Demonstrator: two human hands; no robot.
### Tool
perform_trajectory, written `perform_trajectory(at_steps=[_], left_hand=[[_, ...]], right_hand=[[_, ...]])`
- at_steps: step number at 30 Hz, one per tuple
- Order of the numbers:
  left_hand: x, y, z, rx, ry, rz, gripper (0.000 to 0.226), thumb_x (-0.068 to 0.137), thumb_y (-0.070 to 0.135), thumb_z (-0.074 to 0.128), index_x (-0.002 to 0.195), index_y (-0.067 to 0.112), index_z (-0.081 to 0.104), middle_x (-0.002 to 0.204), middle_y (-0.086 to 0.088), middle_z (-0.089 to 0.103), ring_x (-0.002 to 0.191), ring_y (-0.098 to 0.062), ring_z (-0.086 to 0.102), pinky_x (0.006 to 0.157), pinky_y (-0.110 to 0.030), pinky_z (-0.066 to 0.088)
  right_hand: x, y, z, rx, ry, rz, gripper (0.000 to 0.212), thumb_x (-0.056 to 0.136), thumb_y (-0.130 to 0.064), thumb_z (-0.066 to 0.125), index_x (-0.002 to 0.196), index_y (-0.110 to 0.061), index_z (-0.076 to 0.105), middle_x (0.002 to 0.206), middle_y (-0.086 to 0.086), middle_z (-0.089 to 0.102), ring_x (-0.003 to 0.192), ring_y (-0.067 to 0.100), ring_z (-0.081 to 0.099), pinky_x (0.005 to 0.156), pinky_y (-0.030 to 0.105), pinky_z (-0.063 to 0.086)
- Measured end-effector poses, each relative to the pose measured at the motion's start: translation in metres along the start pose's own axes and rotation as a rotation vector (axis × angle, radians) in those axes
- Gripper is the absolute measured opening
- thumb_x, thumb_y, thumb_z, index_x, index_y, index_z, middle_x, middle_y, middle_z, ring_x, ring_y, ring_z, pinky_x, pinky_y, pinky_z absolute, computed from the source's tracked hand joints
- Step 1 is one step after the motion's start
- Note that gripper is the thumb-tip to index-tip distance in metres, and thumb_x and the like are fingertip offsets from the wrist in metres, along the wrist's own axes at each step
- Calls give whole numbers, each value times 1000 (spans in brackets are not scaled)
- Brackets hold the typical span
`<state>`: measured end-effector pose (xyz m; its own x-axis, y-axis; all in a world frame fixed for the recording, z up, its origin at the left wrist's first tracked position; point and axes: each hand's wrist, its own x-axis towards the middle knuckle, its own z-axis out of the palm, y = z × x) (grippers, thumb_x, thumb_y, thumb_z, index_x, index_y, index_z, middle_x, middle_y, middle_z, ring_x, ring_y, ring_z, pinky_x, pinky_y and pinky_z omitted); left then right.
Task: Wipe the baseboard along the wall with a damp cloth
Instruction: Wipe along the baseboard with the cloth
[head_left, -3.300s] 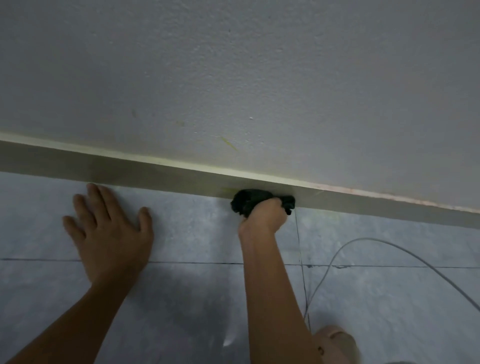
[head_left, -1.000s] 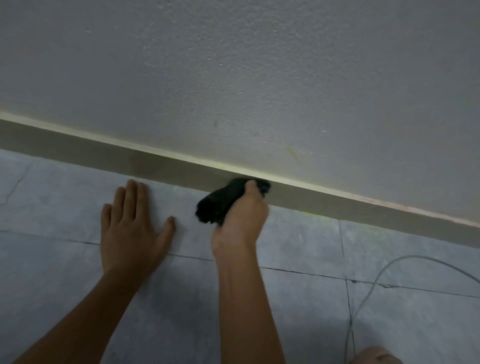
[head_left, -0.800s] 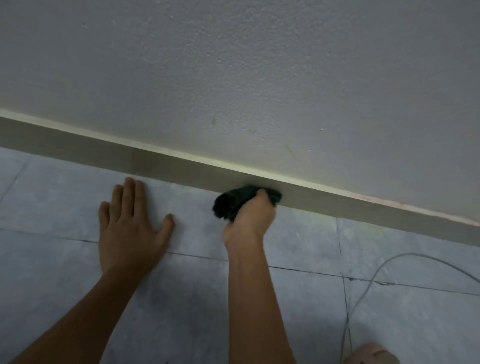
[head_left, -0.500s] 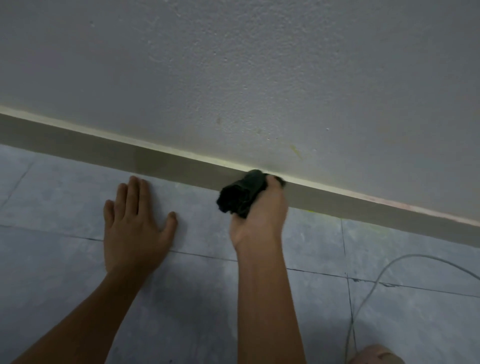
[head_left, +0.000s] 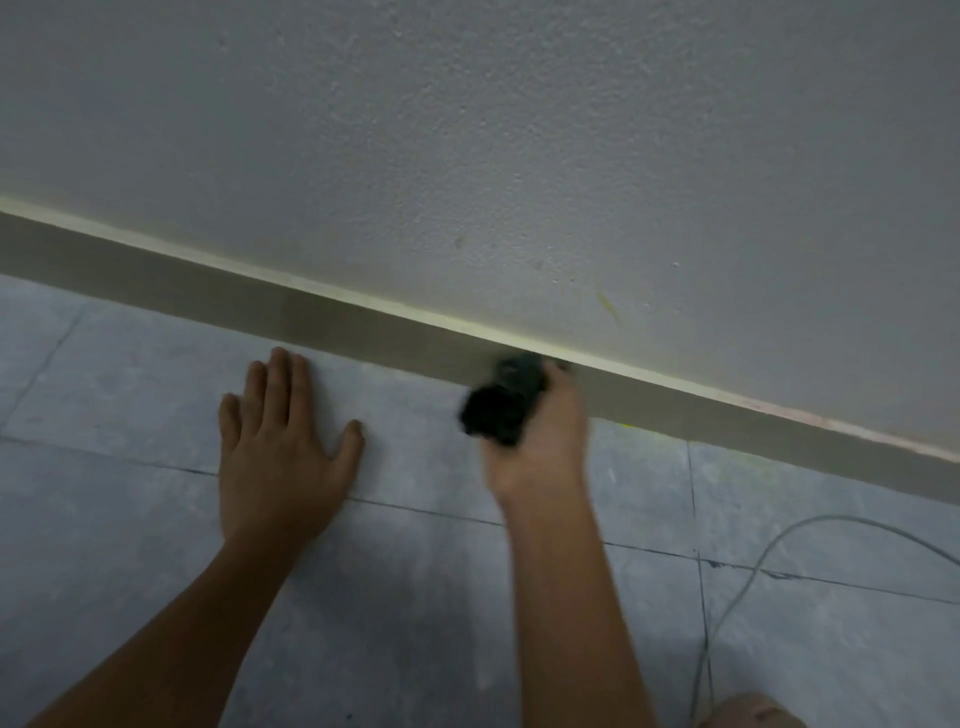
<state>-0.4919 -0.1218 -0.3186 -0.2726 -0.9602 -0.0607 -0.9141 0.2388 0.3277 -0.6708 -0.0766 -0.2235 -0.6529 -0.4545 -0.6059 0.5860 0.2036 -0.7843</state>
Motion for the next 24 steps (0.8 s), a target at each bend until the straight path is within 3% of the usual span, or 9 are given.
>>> perform_trajectory(at_steps=[2, 3, 5, 8, 11, 18, 21, 24], left_hand=[[0, -3, -2, -6, 0, 2, 89, 83, 65, 15, 151, 10, 0, 160, -11, 1, 148, -25, -3, 119, -44, 0], [-1, -2, -3, -8, 6, 1, 89, 84, 65, 15, 151, 9, 1, 160, -12, 2, 148, -25, -1, 119, -45, 1], [-1, -2, -4, -10, 10, 4, 88, 84, 63, 16, 151, 8, 2, 160, -13, 4, 148, -27, 0, 119, -46, 2], [0, -1, -4, -27, 8, 12, 88, 84, 63, 17, 151, 8, 3, 160, -14, 5, 148, -27, 1, 119, -46, 2], [-2, -2, 0, -16, 7, 12, 87, 85, 63, 17, 151, 8, 3, 160, -14, 4, 147, -27, 0, 119, -47, 3], [4, -1, 0, -7, 22, 7, 87, 85, 63, 18, 151, 8, 5, 160, -14, 6, 147, -27, 2, 119, -47, 3], [-2, 0, 5, 12, 6, 5, 87, 84, 62, 18, 151, 7, 7, 160, -14, 8, 147, -28, 4, 118, -47, 4], [-2, 0, 4, 1, 6, 10, 87, 85, 62, 19, 151, 7, 7, 160, -15, 8, 147, -29, 4, 118, -47, 4]], right_hand=[[13, -14, -38, -200, 417, -135, 25, 99, -22, 43, 86, -11, 62, 87, 15, 64, 76, 27, 62, 72, 33, 51], [17, -20, -59, -446, 507, -224, 28, 100, -22, 40, 104, -5, 62, 105, 22, 63, 94, 33, 60, 84, 39, 47], [33, -21, -88, -817, 623, -184, 37, 102, -22, 35, 128, 0, 51, 121, 27, 58, 109, 40, 55, 90, 43, 44], [42, -18, -98, -1026, 622, -128, 38, 102, -24, 35, 119, 4, 55, 116, 27, 60, 106, 41, 57, 84, 44, 46], [41, -7, -81, -1051, 581, -173, 37, 101, -26, 38, 109, 4, 60, 110, 24, 64, 99, 37, 61, 78, 40, 48], [17, 37, -24, -1463, 161, -363, 36, 100, -31, 35, 125, -10, 51, 103, 13, 65, 90, 29, 64, 71, 36, 50], [22, 30, -64, -1617, 204, -387, 39, 100, -33, 34, 135, -21, 45, 103, 10, 65, 90, 29, 64, 74, 37, 52], [30, 17, -90, -1585, 324, -397, 39, 101, -31, 34, 138, -30, 44, 83, 6, 59, 70, 24, 57, 61, 29, 46]])
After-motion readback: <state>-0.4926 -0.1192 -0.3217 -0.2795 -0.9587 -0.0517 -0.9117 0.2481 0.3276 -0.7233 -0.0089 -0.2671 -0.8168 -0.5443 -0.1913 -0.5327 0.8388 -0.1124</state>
